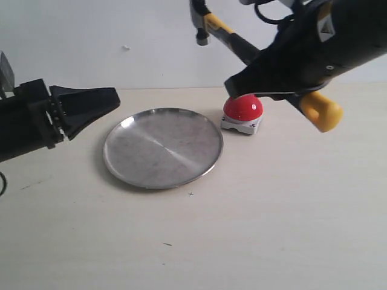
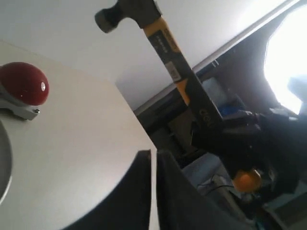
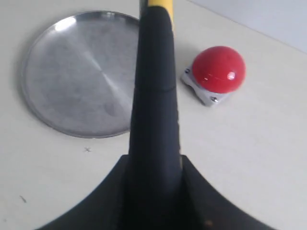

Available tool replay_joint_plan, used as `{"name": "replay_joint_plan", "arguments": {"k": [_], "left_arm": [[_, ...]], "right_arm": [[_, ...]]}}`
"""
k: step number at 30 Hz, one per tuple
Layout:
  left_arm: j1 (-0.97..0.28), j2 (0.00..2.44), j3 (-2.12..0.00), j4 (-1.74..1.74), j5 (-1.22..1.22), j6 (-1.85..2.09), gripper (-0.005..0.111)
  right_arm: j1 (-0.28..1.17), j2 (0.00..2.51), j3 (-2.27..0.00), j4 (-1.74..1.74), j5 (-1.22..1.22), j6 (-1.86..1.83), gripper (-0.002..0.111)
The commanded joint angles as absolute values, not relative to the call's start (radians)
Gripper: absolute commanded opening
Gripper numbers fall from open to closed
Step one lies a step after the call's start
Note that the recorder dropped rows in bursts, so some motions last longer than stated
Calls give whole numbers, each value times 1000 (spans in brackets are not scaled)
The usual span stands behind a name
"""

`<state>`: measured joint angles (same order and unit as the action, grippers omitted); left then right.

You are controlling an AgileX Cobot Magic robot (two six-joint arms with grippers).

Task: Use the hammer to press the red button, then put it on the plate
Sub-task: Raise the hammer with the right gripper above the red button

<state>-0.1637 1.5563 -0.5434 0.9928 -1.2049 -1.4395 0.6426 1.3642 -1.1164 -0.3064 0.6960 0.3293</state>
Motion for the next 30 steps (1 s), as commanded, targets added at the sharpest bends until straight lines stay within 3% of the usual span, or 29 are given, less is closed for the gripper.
{"name": "replay_joint_plan", "arguments": {"k": [1, 6, 10, 12, 18, 30], "left_arm": [[-61, 1431, -496, 1120, -1221, -1485, 0], [124, 1079, -324, 1133, -1193, -1485, 0], [208, 706, -270, 1276, -763, -1611, 0], [208, 509, -254, 1307, -422, -1682, 0], [208, 286, -214, 1364, 33, -1706, 0], [208, 286, -59, 1436, -251, -1701, 0]], "right_arm": [[566, 1285, -1037, -358, 634, 393, 0], [498, 1225, -913, -384, 557, 396, 0], [498, 1221, -879, -403, 512, 396, 0], [498, 1221, -878, -405, 487, 396, 0], [498, 1221, -878, -427, 475, 396, 0], [498, 1221, -878, -427, 549, 367, 0]]}}
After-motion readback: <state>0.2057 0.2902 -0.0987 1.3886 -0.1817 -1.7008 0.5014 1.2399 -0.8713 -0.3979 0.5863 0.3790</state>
